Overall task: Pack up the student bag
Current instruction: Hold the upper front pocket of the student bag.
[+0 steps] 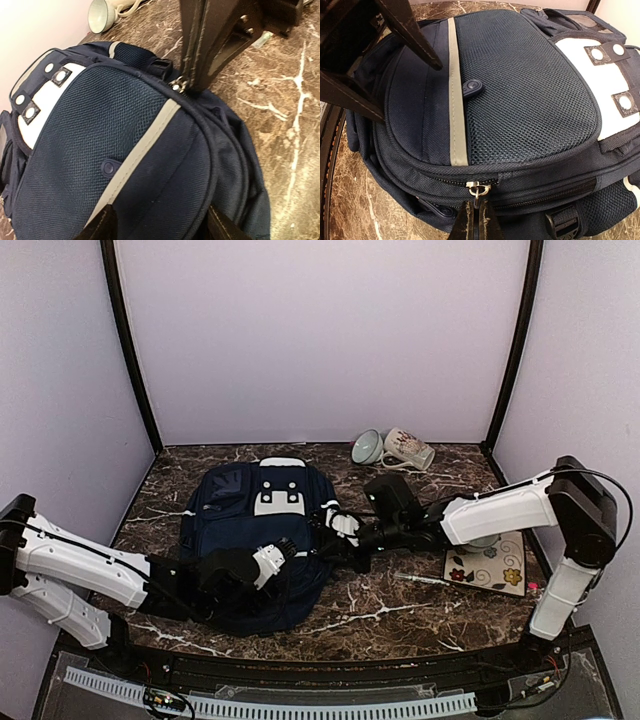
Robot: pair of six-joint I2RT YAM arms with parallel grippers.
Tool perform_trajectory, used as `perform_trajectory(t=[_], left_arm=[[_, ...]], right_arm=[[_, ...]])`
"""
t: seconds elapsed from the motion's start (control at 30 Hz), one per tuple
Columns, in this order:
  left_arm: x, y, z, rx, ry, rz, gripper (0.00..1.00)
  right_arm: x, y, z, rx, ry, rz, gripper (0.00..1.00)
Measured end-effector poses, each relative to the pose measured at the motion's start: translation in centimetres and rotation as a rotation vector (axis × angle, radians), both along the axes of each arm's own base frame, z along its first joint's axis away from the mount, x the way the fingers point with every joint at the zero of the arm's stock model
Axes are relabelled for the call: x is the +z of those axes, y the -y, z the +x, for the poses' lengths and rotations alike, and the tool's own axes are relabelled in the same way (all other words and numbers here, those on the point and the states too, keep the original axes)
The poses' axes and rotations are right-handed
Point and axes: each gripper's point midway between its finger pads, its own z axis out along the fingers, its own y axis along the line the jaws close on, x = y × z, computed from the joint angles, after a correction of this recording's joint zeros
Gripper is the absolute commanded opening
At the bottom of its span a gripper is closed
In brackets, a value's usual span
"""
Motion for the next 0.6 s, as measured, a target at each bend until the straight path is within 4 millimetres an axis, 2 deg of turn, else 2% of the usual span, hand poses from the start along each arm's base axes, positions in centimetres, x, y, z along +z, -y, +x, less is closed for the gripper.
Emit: perform_trajectory(t=[0.1,0.17,0.23,0.33,0.6], left_arm=[[-0.3,-0.3,0.6,0.029,0.032,0.046,0.53],[-0.6,-0.2,0.9,0.042,0.046,0.074,0.43],[-0.9,0.2,0.9,0.04,0.053,0.099,0.29],[-1.2,0.8,0.8,0.027,0.064,0.126,0.01],[-0.6,2.7,1.4,-0.002,0.089,0.157,0.0]], right_arm=[[0.2,0.2,-0.1,-0.003,0.001,0.009,0.0],[0.3,0.2,-0.2,-0.004,0.002,0.013,0.0],[0.3,0.4,-0.2,-0.009,0.0,0.016,0.0],[0.2,0.5,-0.3,-0.019,-0.006,0.024,0.0],[0.5,1.7,-0.4,-0.101,-0.043,0.046,0.0]])
